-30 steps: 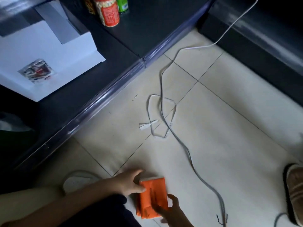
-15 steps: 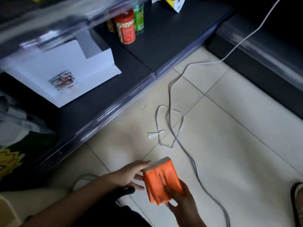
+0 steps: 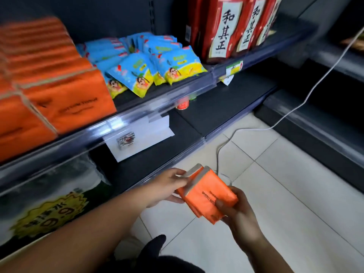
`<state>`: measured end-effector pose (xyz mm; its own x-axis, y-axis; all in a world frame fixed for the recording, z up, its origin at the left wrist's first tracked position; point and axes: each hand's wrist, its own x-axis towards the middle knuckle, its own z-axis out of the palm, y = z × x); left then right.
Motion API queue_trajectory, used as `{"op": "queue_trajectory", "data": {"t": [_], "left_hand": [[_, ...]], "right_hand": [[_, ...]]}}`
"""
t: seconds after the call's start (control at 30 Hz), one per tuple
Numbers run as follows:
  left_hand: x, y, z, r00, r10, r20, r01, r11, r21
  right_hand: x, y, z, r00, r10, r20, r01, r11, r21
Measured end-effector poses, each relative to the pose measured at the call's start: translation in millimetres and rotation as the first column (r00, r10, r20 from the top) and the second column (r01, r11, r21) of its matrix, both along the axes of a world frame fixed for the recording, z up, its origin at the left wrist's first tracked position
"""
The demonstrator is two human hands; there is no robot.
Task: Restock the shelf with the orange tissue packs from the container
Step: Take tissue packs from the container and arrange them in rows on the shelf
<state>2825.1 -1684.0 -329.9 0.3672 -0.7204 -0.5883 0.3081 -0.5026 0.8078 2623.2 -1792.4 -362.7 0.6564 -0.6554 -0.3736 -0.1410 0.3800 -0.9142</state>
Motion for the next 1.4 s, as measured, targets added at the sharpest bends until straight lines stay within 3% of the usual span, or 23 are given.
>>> {"op": "queue_trajectory", "data": {"t": [0.23,0.43,0.87,1.23,1.4], "left_hand": [[12.9,26.2,96.6,0.978,0.063,0.197,-0.019,0.976,-0.216],[22.0,84.8,176.3,0.946,0.299,0.121,-0.221,0.874,-0.433],[30.8,265.5,263.2,0.844,0.51,0.165,-0.352,0.759,-0.548],[24.5,485.9,277.6,0.696,0.69,0.196,-0.48,0.651,-0.588],[6.3,584.4,274.8,0.619,0.766,0.174,-0.543,0.578,-0.61]], "right_hand": [[18.0,-3.3,82.6,0.987,0.052,0.153,-0.026,0.985,-0.172],[43.6,11.9,168.1,0.939,0.162,0.302,-0.114,0.979,-0.17],[120.0,136.4,281.3,0.804,0.497,0.325,-0.36,0.843,-0.398],[185.9,307.6,310.8,0.614,0.75,0.246,-0.517,0.618,-0.592],[210.1,399.5,318.5,0.478,0.865,0.152,-0.603,0.449,-0.66]]}}
